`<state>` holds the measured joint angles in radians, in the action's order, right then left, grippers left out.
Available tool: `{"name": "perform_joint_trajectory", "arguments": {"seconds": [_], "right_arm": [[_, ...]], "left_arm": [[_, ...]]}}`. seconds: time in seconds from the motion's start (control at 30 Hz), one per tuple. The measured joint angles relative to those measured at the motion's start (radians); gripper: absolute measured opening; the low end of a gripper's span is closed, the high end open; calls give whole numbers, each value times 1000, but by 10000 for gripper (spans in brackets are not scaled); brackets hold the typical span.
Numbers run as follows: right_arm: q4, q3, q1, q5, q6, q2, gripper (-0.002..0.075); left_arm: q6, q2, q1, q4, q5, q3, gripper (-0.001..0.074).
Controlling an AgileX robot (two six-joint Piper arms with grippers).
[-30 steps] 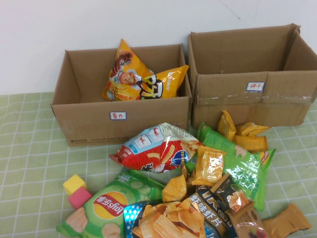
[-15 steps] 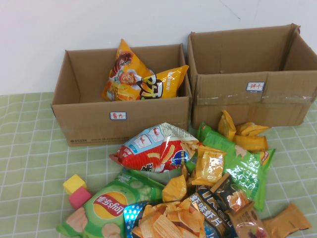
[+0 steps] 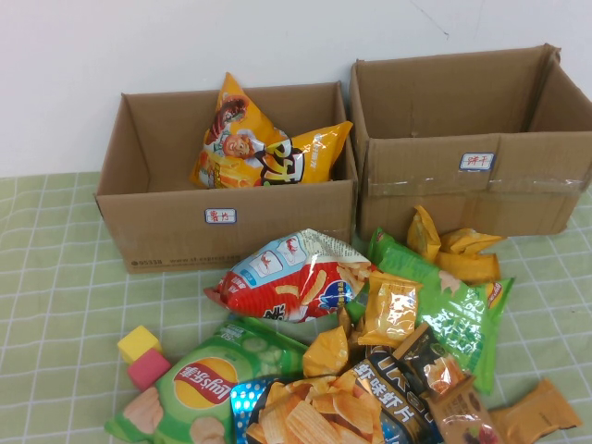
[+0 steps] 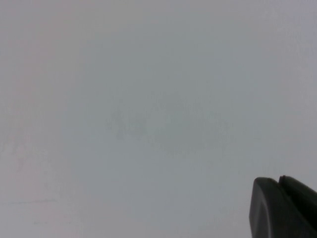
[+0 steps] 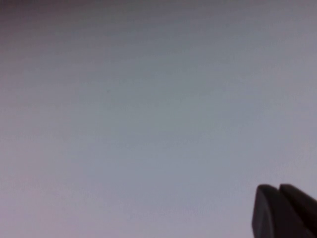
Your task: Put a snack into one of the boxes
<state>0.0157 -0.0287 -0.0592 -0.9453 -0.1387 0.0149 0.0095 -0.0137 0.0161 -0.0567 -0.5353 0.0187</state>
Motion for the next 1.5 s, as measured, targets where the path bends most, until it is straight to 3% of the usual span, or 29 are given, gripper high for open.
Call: {"name": "perform_joint_trajectory", "arguments": {"seconds": [0.13, 0.37, 0.53, 0.67, 0.9, 1.1, 1.3, 1.4, 1.5], "right_arm": [[7, 61, 0, 178, 0, 0, -2], [7, 354, 0, 859, 4, -34, -2], [7, 397, 0, 1140, 4, -171, -2], [7, 367, 0, 1177, 4, -214, -2], [7, 336, 0, 1229, 27, -299, -2], [52, 336, 0, 1331, 214, -518, -2], [248, 357, -60, 1298, 452, -797, 4], [325, 403, -130, 1289, 589, -941, 64], [351, 458, -206, 1265, 657, -1072, 185]], "left_arm": [[29, 0, 0, 0, 174, -114, -2], [110, 48, 0, 0, 668, -400, -2], [117, 178, 0, 25, 1006, -493, -2], [123, 229, 0, 43, 1110, -493, -2], [128, 260, 0, 49, 1135, -415, -3], [128, 259, 0, 49, 1129, -340, -3], [128, 259, 0, 49, 1097, -328, -3], [128, 259, 0, 49, 1095, -328, -3], [128, 259, 0, 49, 1095, -328, -3]]}}
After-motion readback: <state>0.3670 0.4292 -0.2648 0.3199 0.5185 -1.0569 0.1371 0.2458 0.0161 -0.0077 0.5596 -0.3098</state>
